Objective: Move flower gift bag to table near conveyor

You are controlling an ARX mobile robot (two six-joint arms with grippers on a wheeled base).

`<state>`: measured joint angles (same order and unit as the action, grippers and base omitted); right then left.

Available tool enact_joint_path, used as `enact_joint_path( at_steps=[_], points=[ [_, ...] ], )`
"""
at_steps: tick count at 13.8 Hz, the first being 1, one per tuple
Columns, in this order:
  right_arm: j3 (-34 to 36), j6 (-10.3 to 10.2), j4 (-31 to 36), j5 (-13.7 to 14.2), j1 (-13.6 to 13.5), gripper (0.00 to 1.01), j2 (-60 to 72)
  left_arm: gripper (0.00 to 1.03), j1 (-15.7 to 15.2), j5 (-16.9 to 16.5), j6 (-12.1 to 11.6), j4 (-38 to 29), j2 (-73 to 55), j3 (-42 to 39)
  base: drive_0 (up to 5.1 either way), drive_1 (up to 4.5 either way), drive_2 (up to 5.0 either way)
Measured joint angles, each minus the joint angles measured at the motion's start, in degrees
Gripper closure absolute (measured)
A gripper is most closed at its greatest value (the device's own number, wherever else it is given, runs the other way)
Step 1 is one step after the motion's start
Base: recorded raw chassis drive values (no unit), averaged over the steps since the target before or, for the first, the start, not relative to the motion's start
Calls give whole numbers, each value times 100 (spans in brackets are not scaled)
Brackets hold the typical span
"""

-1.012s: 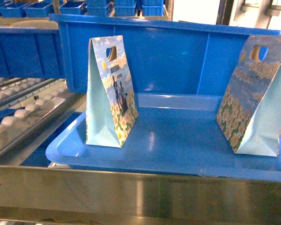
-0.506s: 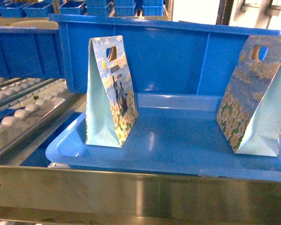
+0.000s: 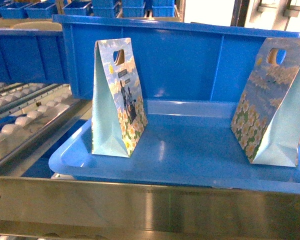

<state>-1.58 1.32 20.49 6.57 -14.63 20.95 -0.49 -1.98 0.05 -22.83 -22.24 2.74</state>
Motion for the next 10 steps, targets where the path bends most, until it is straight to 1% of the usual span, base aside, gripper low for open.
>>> enact_joint_path(
  at_steps=[1,2,5,6,8,9,10],
  points=[
    [-107,0,155,-2,7,3,240,5,52,20,0,-136,-227,83,0,0,0],
    [-289,-2,326,-63,7,3,588,5,234,118,-4,-343,-584,219,0,0,0],
    [-595,4,656,-76,-50,3,1287,5,525,223,-24,-671,-1311,551,0,0,0],
    [-780,9,846,-72,-131,3,1652,5,654,216,-50,-763,-1716,789,0,0,0],
    [-1091,31,1043,-46,-243,3,2100,5,763,149,-52,-909,-2315,1228,0,0,0],
    [-1644,46,984,37,-426,3,2640,5,903,136,-42,-1054,-3001,1851,0,0,0],
    [-2111,39,1047,15,-614,3,3156,5,1180,240,-42,-1130,-3482,2293,0,0,0]
  ],
)
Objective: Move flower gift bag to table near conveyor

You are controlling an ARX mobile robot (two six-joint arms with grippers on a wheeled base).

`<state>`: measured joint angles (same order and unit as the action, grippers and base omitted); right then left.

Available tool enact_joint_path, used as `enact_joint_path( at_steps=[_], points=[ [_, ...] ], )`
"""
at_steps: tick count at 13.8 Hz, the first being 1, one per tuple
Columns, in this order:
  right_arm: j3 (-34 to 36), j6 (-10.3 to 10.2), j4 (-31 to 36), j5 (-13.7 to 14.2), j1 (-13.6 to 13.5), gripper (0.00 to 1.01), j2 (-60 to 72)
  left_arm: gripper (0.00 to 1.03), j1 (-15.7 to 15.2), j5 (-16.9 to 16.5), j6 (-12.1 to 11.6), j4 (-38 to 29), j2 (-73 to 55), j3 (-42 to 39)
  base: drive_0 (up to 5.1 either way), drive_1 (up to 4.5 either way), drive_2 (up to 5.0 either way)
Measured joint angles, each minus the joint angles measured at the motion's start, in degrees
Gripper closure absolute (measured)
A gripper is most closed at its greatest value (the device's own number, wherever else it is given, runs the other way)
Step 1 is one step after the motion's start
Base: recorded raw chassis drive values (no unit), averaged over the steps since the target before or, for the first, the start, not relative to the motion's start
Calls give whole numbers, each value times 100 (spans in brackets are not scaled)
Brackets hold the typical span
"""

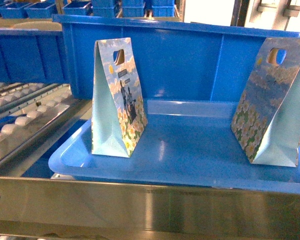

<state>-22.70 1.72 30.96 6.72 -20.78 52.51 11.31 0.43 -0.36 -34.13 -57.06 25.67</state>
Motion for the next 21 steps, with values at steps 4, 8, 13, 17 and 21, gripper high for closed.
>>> enact_joint_path(
  at_steps=[4,8,13,17,21],
  points=[
    [-605,-17,164,101,-109,3,831,5,278,50,-15,-151,-627,619,0,0,0],
    [-601,111,210,258,20,3,1016,5,269,63,-15,-149,-623,619,0,0,0],
    [-1589,120,-227,772,92,3,2118,5,269,63,-15,-149,-621,619,0,0,0],
    [-2011,216,-437,997,334,3,2922,5,269,66,-15,-146,-621,619,0,0,0],
    [-2267,-205,-1106,584,584,3,3331,5,269,66,-13,-149,-621,619,0,0,0]
  ],
)
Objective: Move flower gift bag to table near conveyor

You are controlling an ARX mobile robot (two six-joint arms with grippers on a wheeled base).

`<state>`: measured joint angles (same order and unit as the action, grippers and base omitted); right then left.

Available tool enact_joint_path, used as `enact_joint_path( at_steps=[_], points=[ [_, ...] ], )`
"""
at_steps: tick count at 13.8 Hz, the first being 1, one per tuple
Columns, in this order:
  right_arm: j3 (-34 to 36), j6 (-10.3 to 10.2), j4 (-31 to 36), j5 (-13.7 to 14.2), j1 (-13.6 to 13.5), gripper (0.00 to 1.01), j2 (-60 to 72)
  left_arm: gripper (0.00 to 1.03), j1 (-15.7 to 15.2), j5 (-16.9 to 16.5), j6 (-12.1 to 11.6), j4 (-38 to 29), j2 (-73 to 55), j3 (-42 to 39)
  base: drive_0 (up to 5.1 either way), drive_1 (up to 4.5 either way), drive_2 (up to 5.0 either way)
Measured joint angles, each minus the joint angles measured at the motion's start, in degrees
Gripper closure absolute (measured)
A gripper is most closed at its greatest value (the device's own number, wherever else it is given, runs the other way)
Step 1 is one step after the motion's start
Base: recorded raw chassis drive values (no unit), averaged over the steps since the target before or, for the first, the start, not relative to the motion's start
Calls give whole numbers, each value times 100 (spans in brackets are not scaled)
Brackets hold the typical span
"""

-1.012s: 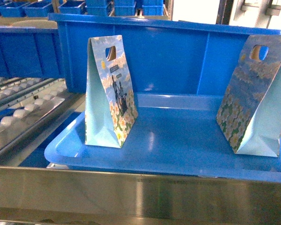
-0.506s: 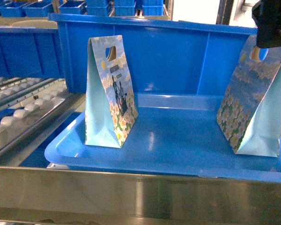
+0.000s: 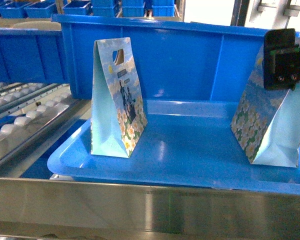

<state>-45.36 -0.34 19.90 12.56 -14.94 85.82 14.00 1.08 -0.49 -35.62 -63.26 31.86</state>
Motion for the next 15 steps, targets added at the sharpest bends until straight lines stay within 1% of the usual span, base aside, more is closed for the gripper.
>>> enact_joint_path(
  at_steps=[1,3,4,5,6,9,12,13,15],
  points=[
    [0,-125,-85,-195,0,3,66,5,0,-2,-2,0,0,0,0,0,0],
    [-59,-260,-216,-350,-7,3,170,5,0,-2,-2,-2,0,0,0,0,0],
    [-66,-295,-201,-398,-13,3,225,5,0,-2,-2,0,0,0,0,0,0],
    [-66,-293,-203,-361,-57,3,251,5,0,-2,-2,0,0,0,0,0,0],
    [-63,-280,-166,-295,-81,8,260,5,0,0,-2,-2,0,0,0,0,0],
    [31,-264,-79,-297,-92,43,260,5,4,-2,-2,0,0,0,0,0,0],
    [79,-269,-81,-282,-243,77,260,5,4,-4,-2,0,0,0,0,0,0],
    [131,-264,-20,-310,-269,99,238,5,4,0,-2,0,0,0,0,0,0],
    [365,-262,304,-337,-365,99,-50,5,4,-2,-2,0,0,0,0,0,0]
  ],
)
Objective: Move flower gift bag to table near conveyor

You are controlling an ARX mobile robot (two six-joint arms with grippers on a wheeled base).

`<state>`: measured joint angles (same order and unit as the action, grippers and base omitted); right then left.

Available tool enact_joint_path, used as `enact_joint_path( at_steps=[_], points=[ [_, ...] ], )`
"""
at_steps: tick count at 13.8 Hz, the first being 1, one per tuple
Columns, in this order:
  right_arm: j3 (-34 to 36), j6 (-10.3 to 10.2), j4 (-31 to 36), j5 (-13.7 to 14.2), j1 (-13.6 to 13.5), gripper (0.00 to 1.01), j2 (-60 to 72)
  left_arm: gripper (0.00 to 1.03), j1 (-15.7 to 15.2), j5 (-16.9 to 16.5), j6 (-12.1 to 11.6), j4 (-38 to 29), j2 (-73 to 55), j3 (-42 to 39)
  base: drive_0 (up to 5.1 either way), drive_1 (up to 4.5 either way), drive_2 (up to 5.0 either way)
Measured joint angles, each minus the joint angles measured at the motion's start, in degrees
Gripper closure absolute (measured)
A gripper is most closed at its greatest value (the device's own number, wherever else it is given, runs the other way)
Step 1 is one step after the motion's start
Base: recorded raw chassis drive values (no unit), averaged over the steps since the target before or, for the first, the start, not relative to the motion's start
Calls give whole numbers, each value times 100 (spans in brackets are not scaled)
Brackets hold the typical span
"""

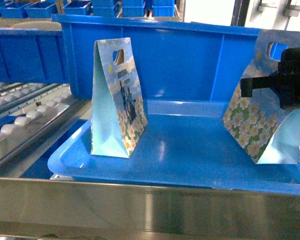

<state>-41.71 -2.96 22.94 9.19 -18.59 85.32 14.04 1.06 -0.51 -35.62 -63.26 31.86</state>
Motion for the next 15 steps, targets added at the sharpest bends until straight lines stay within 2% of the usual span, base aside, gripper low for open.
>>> enact_joint_path(
  at_steps=[2,3,6,7,10,12,14,15],
  points=[
    [138,72,177,-2,-55,99,-367,5,0,0,0,0,0,0,0,0,0],
    [313,203,332,-28,-55,99,-691,5,0,0,0,0,0,0,0,0,0],
    [925,433,378,-157,-9,99,-1753,5,0,0,0,-2,0,0,0,0,0],
    [1056,455,321,-221,9,99,-2017,5,0,0,0,2,0,0,0,0,0],
    [1679,739,170,-369,66,99,-3202,5,0,0,0,0,0,0,0,0,0],
    [1993,859,-155,-424,94,99,-3956,5,0,0,0,0,0,0,0,0,0],
    [2203,811,-758,-472,264,99,-4857,5,0,0,0,0,0,0,0,0,0],
    [2243,758,-1198,-428,238,99,-5416,5,0,0,0,0,0,0,0,0,0]
  ],
)
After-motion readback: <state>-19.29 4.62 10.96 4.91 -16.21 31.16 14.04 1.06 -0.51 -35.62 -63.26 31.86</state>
